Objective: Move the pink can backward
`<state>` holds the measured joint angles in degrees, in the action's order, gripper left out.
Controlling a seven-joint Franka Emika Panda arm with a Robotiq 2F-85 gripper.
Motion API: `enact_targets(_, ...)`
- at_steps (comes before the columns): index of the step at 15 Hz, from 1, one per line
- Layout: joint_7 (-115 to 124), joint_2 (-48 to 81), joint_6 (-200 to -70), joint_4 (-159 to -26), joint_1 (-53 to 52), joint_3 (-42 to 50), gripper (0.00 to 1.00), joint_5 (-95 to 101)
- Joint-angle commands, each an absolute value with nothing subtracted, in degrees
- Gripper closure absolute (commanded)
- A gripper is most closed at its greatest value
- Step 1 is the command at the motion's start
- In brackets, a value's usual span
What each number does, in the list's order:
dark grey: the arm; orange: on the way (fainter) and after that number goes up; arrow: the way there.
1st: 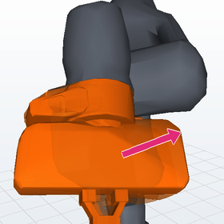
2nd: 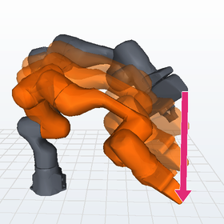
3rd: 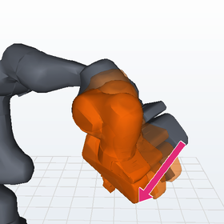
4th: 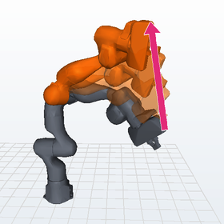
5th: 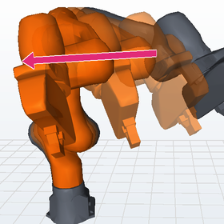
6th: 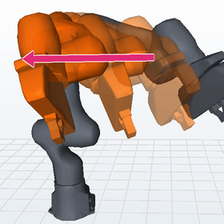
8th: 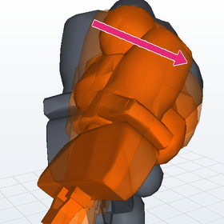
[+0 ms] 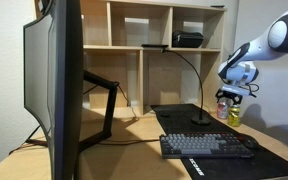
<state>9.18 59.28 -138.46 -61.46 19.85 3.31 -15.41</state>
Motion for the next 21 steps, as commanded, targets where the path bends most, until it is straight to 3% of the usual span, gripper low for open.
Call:
enact_targets(1,10.03,60.76,-140.03,-60.42,19.59,3.5,0.0,-15.52)
enact_targets(6,10.6,61.69,-143.23,-60.21,19.44,3.54,0.0,-15.43)
enact_targets(7,10.52,61.79,-143.49,-60.29,19.46,3.52,0.2,-15.4)
enact_targets(11,10.27,61.4,-142.78,-60.22,19.76,3.07,0.47,-15.71)
enact_targets(21,3.32,53.01,-136.02,-58.8,23.79,1.75,0.47,-15.83)
